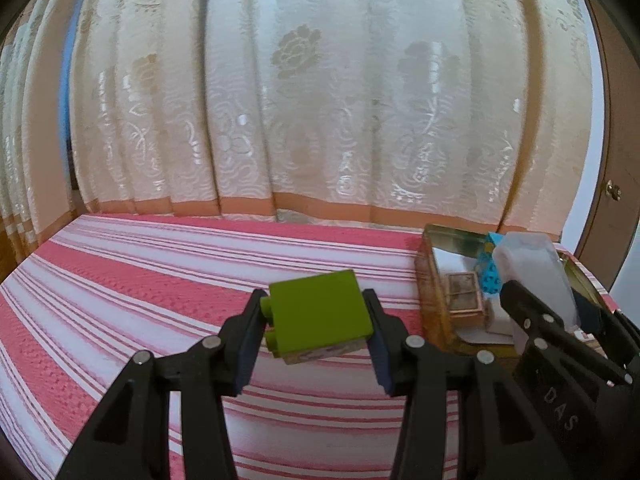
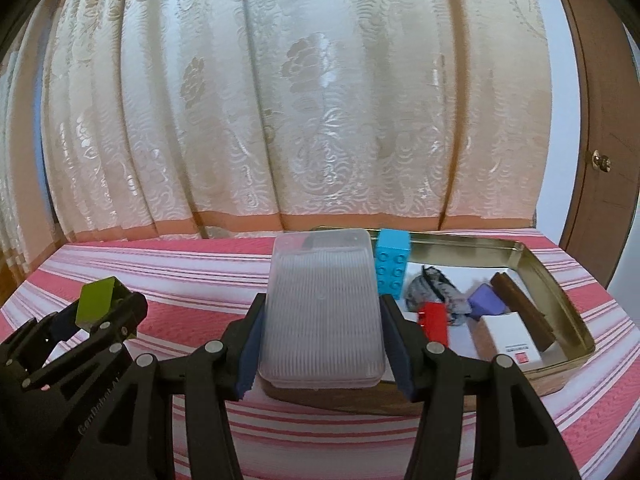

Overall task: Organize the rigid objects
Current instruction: 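Carry the green cube and clear box toward the tin tray, then lower the green cube and clear box into the tray and open both tools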

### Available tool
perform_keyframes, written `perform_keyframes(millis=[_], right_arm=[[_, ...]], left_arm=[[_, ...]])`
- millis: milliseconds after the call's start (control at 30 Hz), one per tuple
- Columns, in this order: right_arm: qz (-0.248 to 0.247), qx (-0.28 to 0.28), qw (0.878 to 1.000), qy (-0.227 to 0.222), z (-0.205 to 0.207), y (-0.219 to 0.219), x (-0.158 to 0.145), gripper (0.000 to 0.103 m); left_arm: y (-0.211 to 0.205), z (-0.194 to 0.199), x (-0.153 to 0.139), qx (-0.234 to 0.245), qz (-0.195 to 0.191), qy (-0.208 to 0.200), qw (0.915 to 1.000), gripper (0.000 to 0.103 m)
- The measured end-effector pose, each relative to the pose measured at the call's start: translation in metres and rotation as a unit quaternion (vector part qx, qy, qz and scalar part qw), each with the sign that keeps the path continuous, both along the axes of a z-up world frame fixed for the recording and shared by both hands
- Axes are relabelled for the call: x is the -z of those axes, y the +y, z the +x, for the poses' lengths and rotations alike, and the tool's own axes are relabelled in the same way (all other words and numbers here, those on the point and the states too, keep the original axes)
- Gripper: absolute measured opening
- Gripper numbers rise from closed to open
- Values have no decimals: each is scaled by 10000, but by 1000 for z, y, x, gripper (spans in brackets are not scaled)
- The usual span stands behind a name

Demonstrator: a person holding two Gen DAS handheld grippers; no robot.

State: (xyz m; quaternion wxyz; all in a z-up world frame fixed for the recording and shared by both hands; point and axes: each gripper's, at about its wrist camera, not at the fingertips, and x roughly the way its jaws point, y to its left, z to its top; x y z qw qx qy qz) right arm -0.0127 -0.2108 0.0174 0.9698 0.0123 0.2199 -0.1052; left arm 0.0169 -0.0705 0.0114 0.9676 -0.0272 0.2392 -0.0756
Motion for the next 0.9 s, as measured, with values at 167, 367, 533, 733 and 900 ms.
perform_keyframes(millis=[167,367,533,733,900], right_arm=[[28,86,10000,-15,-4,-16,-2,57],[-2,228,9997,-34,-8,-37,-3,57],[27,339,9994,-34,-10,-55,-5,57],[32,430,9991,-33,-12,-70,-6,57],[26,524,9986,-55,-12,-82,-8,57]], left_arm=[[-15,-1,-2,85,-32,-32,10000,47],[-37,0,-3,230,16,-42,9997,47],[-53,-2,-5,335,-4,-81,9994,47],[-75,-1,-8,497,-6,-100,9987,47],[-89,-1,-11,607,-9,-161,9980,47]])
